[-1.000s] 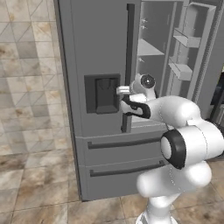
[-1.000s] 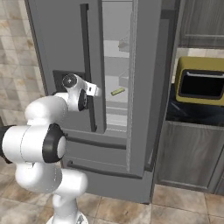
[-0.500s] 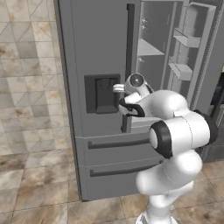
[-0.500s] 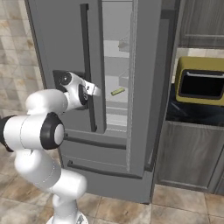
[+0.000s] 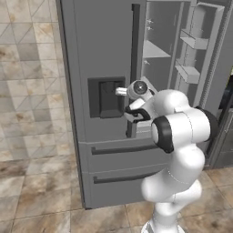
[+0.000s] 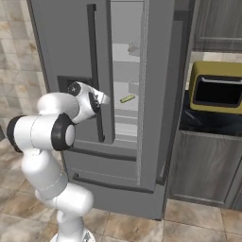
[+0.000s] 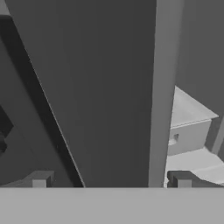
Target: Retrieve the butter from the fridge and place it on a plate on the dining table. Then retrieve the butter knife by the fridge and place it near the plate.
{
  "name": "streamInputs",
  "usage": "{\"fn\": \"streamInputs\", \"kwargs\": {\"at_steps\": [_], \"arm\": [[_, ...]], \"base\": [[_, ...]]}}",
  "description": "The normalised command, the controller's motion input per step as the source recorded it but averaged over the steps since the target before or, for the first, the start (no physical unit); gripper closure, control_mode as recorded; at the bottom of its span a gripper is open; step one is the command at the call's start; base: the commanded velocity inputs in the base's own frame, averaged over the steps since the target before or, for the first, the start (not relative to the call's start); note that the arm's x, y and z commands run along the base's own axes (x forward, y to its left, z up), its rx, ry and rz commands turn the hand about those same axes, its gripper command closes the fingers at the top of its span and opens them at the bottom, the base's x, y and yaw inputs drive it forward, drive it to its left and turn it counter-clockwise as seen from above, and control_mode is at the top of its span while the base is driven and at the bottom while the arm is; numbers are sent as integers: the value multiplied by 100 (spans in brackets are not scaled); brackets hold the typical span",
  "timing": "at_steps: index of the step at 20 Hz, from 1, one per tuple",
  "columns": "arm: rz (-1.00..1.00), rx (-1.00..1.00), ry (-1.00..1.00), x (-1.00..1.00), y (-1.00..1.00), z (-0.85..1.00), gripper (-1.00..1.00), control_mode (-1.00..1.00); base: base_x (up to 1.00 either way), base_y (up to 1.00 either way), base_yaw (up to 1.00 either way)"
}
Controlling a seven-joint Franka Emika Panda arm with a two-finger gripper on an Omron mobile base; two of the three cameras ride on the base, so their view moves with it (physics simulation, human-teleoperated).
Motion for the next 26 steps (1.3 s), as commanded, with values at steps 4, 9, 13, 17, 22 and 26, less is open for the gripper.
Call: {"fn": "streamInputs", "kwargs": {"at_steps": [4,9,13,17,22,26], "arm": [[0,1,-9,62,0,-9,-100,-100],[0,0,-10,54,0,-1,100,-100],[0,1,-6,13,0,0,100,-100],[0,4,-3,-13,10,1,100,-100],[0,0,-3,-81,56,17,100,-100],[0,5,7,-100,63,53,100,-100]], "base": [[0,0,0],[0,0,0],[0,0,0],[0,0,0],[0,0,0],[0,0,0]]}}
